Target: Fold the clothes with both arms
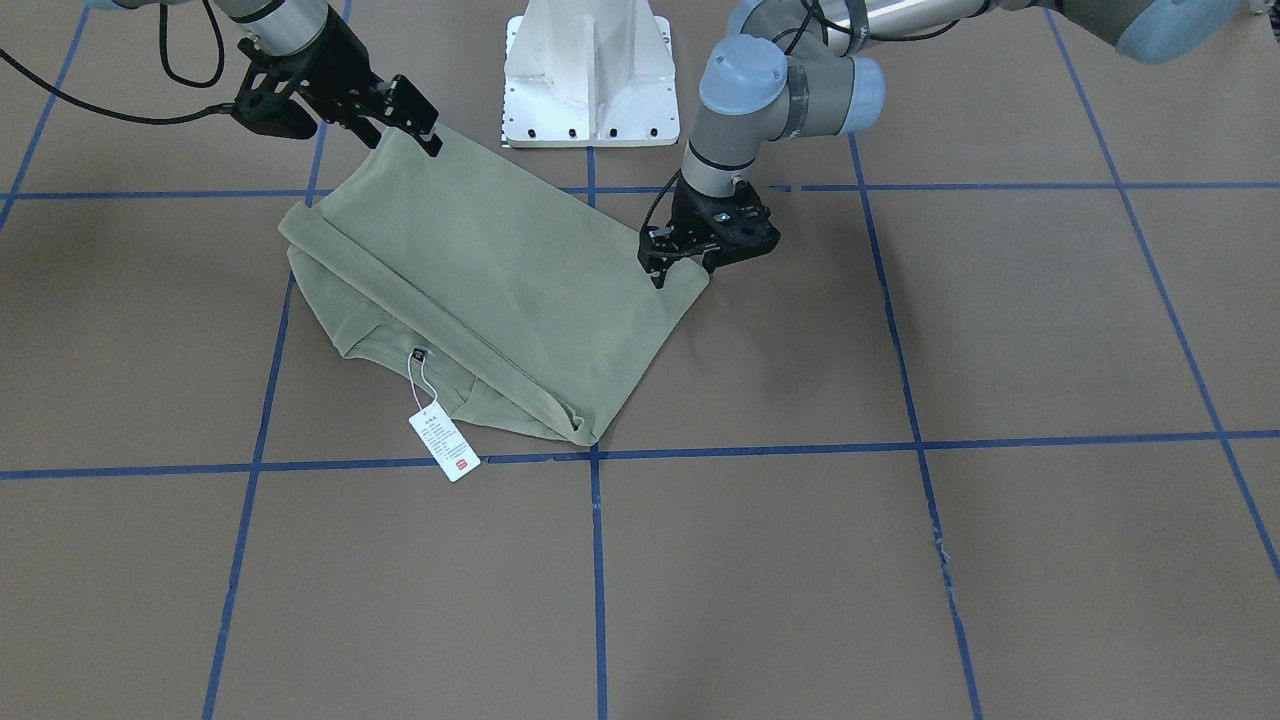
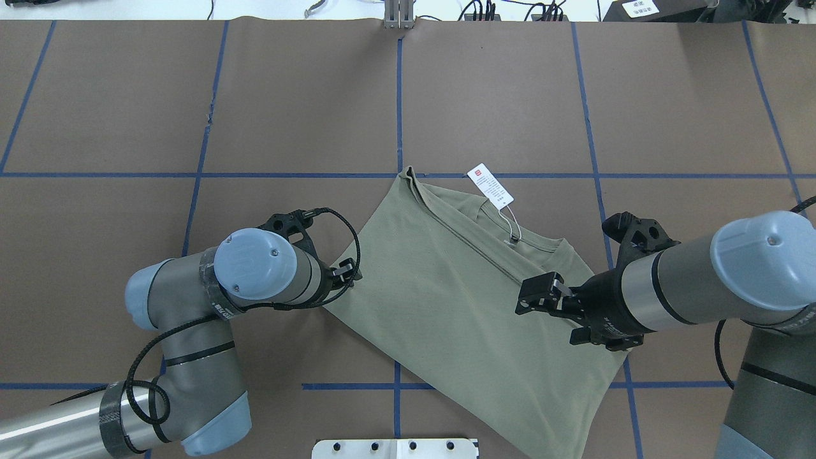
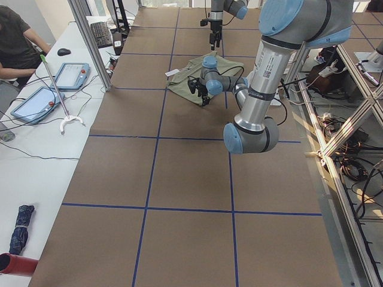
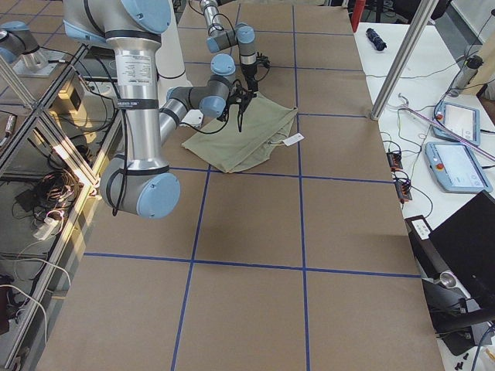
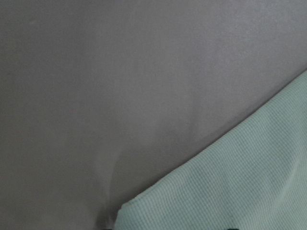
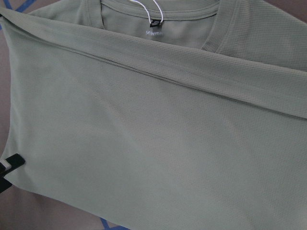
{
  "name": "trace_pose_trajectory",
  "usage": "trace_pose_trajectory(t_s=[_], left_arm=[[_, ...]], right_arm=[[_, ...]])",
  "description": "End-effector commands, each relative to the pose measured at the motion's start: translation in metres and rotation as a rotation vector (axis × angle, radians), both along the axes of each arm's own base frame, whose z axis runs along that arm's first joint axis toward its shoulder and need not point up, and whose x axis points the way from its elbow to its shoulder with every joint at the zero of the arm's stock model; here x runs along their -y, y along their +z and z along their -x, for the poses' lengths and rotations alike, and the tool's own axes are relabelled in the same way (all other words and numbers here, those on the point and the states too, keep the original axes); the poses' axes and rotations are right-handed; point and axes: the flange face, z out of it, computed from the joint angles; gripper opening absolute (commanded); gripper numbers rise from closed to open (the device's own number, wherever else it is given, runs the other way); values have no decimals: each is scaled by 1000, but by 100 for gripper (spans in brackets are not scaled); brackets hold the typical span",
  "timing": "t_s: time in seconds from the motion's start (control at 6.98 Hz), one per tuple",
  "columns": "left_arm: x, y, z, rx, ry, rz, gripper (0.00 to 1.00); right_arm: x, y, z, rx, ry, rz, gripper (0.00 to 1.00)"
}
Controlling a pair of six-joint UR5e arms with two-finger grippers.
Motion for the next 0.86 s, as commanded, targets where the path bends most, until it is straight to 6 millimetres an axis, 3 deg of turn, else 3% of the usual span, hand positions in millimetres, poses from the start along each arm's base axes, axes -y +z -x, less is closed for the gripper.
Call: trace_pose_trajectory(t_s=[0.0, 0.43, 0.57, 0.72], left_arm=[[12, -5, 12, 15, -24, 0, 0], [12, -8, 14, 20, -16, -2, 0], [30, -9, 25, 19, -51, -4, 0], [63, -5, 44, 33, -115, -5, 0]], right_arm=[[2, -4, -1, 7, 5, -1, 100], [3, 0, 0, -2, 6, 2, 100], [3, 0, 0, -1, 8, 3, 100], [9, -9, -3, 15, 35, -16, 100]])
